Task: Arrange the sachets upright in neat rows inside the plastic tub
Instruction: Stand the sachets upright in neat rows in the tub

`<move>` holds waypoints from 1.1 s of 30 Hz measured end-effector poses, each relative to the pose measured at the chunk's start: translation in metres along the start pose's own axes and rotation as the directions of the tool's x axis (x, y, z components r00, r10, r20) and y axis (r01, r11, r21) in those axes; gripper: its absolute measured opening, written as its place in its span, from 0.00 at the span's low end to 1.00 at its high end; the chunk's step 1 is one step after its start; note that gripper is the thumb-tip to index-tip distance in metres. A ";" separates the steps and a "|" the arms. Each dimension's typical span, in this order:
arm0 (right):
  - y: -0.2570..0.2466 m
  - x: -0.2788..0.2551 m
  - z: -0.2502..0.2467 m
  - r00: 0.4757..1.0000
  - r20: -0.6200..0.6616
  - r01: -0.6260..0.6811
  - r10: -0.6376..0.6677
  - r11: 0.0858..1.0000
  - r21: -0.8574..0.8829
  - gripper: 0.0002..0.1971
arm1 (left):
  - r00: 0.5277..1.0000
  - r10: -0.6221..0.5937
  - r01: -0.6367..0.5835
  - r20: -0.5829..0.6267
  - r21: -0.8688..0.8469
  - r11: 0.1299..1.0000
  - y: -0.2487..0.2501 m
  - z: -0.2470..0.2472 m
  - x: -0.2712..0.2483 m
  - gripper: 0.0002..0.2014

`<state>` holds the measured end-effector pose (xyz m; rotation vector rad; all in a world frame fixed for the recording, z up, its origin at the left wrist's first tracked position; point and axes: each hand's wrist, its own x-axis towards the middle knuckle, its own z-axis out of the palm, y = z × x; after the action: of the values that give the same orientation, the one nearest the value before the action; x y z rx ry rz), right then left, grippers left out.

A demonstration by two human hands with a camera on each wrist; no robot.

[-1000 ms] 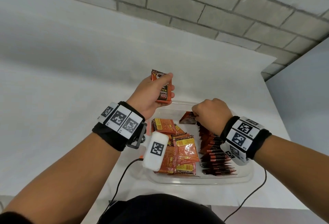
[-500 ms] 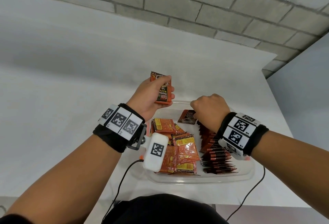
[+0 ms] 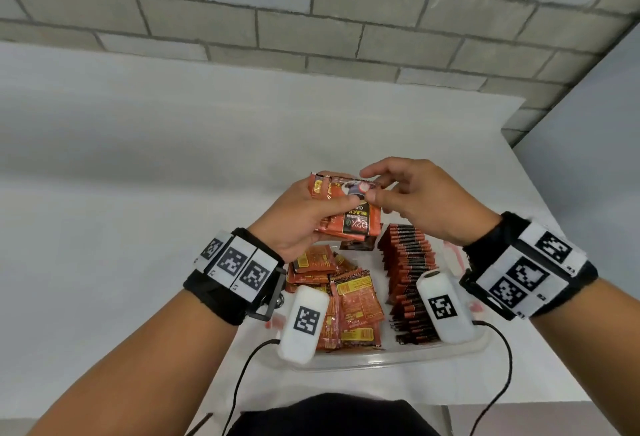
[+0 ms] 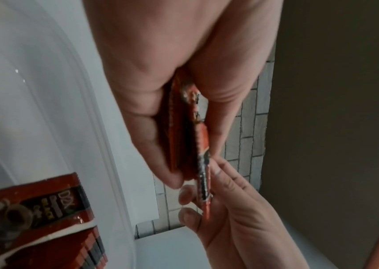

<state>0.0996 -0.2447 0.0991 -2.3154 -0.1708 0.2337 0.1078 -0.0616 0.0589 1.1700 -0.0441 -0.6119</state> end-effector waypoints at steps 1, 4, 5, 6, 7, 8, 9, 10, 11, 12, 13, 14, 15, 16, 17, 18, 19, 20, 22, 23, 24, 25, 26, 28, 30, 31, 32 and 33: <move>0.000 -0.002 -0.001 1.000 -0.019 0.014 -0.013 0.999 0.031 0.11 | 1.000 -0.005 0.005 0.018 -0.012 1.000 0.001 0.002 -0.001 0.19; 0.005 -0.005 -0.005 0.995 -0.097 0.036 -0.022 0.989 0.140 0.07 | 0.999 -0.041 0.042 0.017 -0.104 0.994 0.001 0.004 -0.002 0.18; 0.007 -0.007 -0.007 0.991 -0.131 0.045 -0.022 0.985 0.169 0.06 | 0.999 -0.051 0.049 -0.008 -0.144 0.988 0.001 0.004 -0.002 0.16; 0.009 -0.009 -0.008 0.985 -0.170 0.058 -0.024 0.979 0.198 0.06 | 0.998 -0.056 0.050 -0.034 -0.168 0.985 0.000 0.003 -0.002 0.15; 0.011 -0.011 -0.010 0.978 -0.208 0.075 -0.027 0.972 0.225 0.06 | 0.997 -0.058 0.048 -0.051 -0.175 0.983 -0.001 0.002 -0.002 0.14; 0.013 -0.014 -0.011 0.969 -0.243 0.096 -0.035 0.966 0.242 0.07 | 0.997 -0.056 0.045 -0.056 -0.179 0.983 -0.001 0.002 -0.002 0.14; 0.014 -0.017 -0.011 0.962 -0.269 0.122 -0.054 0.963 0.242 0.07 | 0.997 -0.055 0.044 -0.053 -0.190 0.981 -0.002 0.002 -0.002 0.13; 0.014 -0.021 -0.010 0.956 -0.283 0.146 -0.079 0.963 0.225 0.07 | 0.997 -0.056 0.045 -0.051 -0.205 0.978 -0.002 0.002 -0.001 0.13; 0.014 -0.024 -0.008 0.953 -0.285 0.165 -0.102 0.964 0.207 0.07 | 0.997 -0.060 0.047 -0.051 -0.221 0.974 -0.003 0.003 -0.001 0.13; 0.014 -0.027 -0.005 0.954 -0.277 0.175 -0.116 0.965 0.196 0.06 | 0.996 -0.064 0.049 -0.055 -0.232 0.971 -0.004 0.003 -0.001 0.14; 0.014 -0.029 -0.004 0.957 -0.263 0.178 -0.125 0.966 0.189 0.05 | 0.996 -0.066 0.050 -0.063 -0.235 0.971 -0.004 0.004 -0.001 0.14; 0.014 -0.030 -0.003 0.960 -0.246 0.179 -0.130 0.966 0.186 0.05 | 0.995 -0.067 0.049 -0.073 -0.233 0.971 -0.005 0.005 0.000 0.15; 0.015 -0.031 -0.003 0.964 -0.231 0.176 -0.133 0.968 0.180 0.06 | 0.994 -0.067 0.047 -0.083 -0.225 0.973 -0.005 0.005 0.000 0.15; 0.014 -0.031 -0.004 0.967 -0.218 0.171 -0.131 0.969 0.176 0.07 | 0.994 -0.064 0.045 -0.087 -0.210 0.977 -0.005 0.006 0.000 0.16; 0.014 -0.031 -0.006 0.971 -0.205 0.161 -0.124 0.971 0.176 0.09 | 0.995 -0.058 0.042 -0.084 -0.187 0.981 -0.005 0.008 -0.001 0.15; 0.012 -0.031 -0.007 0.976 -0.181 0.151 -0.117 0.971 0.186 0.11 | 0.997 -0.046 0.035 -0.067 -0.158 0.987 -0.004 0.010 -0.002 0.15; 0.010 -0.030 -0.009 0.983 -0.145 0.143 -0.116 0.971 0.192 0.12 | 0.999 -0.032 0.027 -0.039 -0.119 0.992 -0.003 0.013 -0.003 0.14; 0.007 -0.029 -0.009 0.987 -0.108 0.136 -0.117 0.971 0.198 0.16 | 1.000 -0.019 0.019 -0.002 -0.074 0.997 -0.002 0.016 -0.004 0.15; 0.005 -0.026 -0.007 0.990 -0.089 0.129 -0.113 0.970 0.207 0.28 | 0.999 0.010 -0.011 0.052 0.006 1.000 -0.003 0.022 -0.005 0.16; 0.005 -0.024 -0.005 0.989 -0.109 0.121 -0.100 0.970 0.211 0.32 | 0.999 0.030 -0.031 0.044 0.036 0.999 -0.004 0.024 -0.005 0.16; 0.005 -0.022 -0.003 0.987 -0.142 0.111 -0.081 0.970 0.218 0.33 | 0.998 0.055 -0.056 0.016 0.056 0.997 -0.005 0.025 -0.005 0.18; 0.005 -0.021 -0.001 0.983 -0.179 0.088 -0.047 0.969 0.229 0.31 | 0.996 0.082 -0.081 -0.022 0.060 0.995 -0.005 0.025 -0.004 0.19; 0.005 -0.021 0.001 0.980 -0.200 0.049 0.005 0.963 0.264 0.29 | 0.992 0.111 -0.108 -0.064 0.042 0.993 -0.006 0.025 -0.004 0.20; 0.007 -0.023 0.004 0.981 -0.142 -0.062 0.132 0.907 0.417 0.20 | 0.979 0.151 -0.156 -0.136 -0.026 0.987 -0.007 0.022 -0.004 0.23; 0.011 -0.027 0.006 0.985 -0.032 -0.121 0.170 0.809 0.575 0.10 | 0.975 0.158 -0.167 -0.154 -0.050 0.985 -0.009 0.021 -0.005 0.25; 0.013 -0.027 0.006 0.986 -0.012 -0.126 0.168 0.780 0.613 0.08 | 0.977 0.155 -0.163 -0.147 -0.043 0.986 -0.010 0.021 -0.006 0.26; 0.014 -0.027 0.006 0.986 -0.011 -0.122 0.167 0.760 0.639 0.06 | 0.979 0.151 -0.157 -0.140 -0.034 0.987 -0.011 0.022 -0.007 0.27; 0.015 -0.026 0.005 0.985 -0.021 -0.115 0.172 0.743 0.659 0.06 | 0.979 0.147 -0.152 -0.139 -0.030 0.988 -0.012 0.022 -0.007 0.27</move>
<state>0.0738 -0.2563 0.0877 -1.6201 0.1245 0.2310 0.0891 -0.0797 0.0600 1.1552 -0.0029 -0.3970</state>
